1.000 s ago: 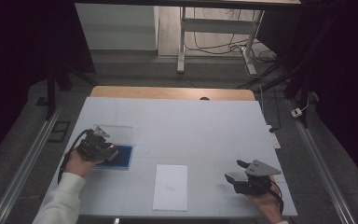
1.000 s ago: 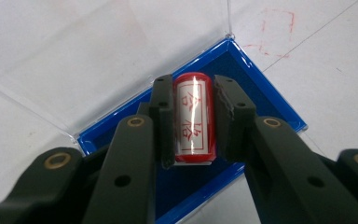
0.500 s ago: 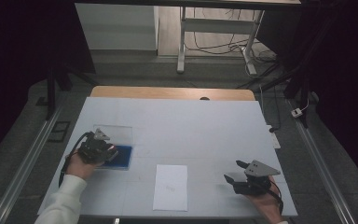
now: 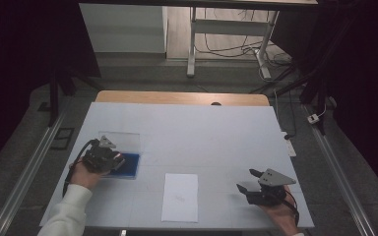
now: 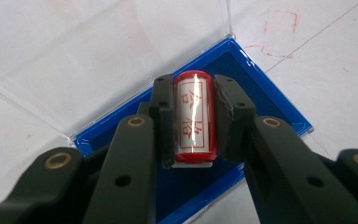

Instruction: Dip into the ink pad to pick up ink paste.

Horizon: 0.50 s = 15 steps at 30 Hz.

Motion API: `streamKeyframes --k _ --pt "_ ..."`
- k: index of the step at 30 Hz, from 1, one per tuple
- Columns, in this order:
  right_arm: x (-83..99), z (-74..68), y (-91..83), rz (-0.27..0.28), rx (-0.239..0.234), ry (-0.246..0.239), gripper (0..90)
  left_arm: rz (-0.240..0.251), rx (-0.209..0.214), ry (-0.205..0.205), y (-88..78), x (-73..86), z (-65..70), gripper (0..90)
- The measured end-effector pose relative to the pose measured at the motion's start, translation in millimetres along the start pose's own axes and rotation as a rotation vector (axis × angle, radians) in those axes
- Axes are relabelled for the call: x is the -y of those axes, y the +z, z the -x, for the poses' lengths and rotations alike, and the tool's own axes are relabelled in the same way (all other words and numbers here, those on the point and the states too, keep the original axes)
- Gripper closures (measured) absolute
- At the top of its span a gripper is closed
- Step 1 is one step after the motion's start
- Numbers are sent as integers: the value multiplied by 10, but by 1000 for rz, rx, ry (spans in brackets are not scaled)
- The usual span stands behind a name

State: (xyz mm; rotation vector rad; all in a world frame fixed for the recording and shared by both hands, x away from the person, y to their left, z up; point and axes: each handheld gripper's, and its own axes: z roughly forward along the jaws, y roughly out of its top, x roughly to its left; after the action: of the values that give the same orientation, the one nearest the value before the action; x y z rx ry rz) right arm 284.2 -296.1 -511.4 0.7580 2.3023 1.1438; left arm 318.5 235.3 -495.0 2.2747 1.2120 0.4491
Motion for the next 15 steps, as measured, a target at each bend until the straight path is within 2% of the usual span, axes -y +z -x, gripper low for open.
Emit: streamKeyframes --k 15 --pt "-2 -3 0 -2 6 -2 265 4 3 -6 4 5 -2 712"
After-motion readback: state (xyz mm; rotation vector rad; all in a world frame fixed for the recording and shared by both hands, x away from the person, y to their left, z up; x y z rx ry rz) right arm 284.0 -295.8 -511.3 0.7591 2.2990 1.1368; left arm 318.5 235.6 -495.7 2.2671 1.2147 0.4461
